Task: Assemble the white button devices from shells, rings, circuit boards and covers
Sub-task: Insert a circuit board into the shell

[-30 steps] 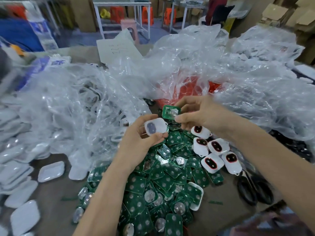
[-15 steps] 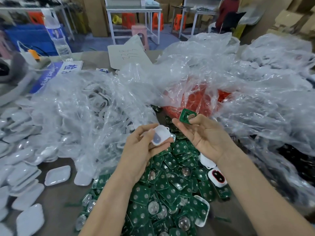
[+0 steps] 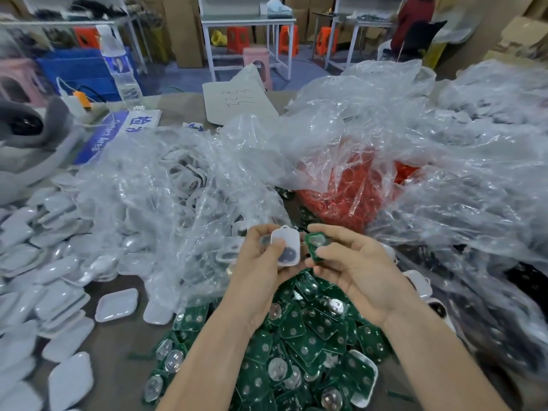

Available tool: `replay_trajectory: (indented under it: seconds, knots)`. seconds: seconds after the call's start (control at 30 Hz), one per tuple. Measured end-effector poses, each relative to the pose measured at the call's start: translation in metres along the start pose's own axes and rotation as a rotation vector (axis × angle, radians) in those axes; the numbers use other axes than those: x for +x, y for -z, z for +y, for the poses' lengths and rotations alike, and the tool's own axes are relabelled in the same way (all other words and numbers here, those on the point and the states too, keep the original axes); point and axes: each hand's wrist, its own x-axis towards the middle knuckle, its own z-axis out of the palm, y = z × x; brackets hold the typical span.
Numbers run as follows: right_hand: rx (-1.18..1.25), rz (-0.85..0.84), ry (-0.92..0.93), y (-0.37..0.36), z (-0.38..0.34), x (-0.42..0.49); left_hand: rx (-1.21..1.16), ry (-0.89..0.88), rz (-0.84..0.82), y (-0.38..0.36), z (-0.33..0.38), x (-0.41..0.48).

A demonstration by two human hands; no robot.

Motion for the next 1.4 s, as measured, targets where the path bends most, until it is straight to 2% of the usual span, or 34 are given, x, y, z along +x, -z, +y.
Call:
replay_trajectory:
  seconds: [0.2, 0.5, 0.67, 0.77, 1.1, 1.27, 1.4]
  knots:
    - [-0.295, 0.190, 0.214, -0.005, 0.014, 0.005, -0.129, 0.033, 0.002, -0.005, 0.001, -0.001]
    - [-0.638, 0.294, 0.394, -0.007, 0.010, 0.003, -0.453, 0.132, -0.095, -0.003, 0.007, -0.002]
    - [-0.810, 0.346, 0.623, -0.019, 0.015, -0.005, -0.450, 0.135, -0.099, -0.004, 0.007, -0.003]
    - [-0.903, 0.396, 0.695, -0.026, 0.024, -0.006, -0.436, 0.126, -0.093, -0.003, 0.008, -0.003]
    - [-0.958, 0.499, 0.792, -0.034, 0.035, -0.001, -0.559, 0.154, -0.111, -0.007, 0.010, -0.006]
    - [-0.798, 0.429, 0.679, -0.034, 0.034, 0.001, -0.539, 0.159, -0.103, -0.008, 0.009, -0.005]
    - [-0.753, 0.446, 0.657, -0.036, 0.032, 0.002, -0.510, 0.133, -0.112, -0.008, 0.008, -0.006]
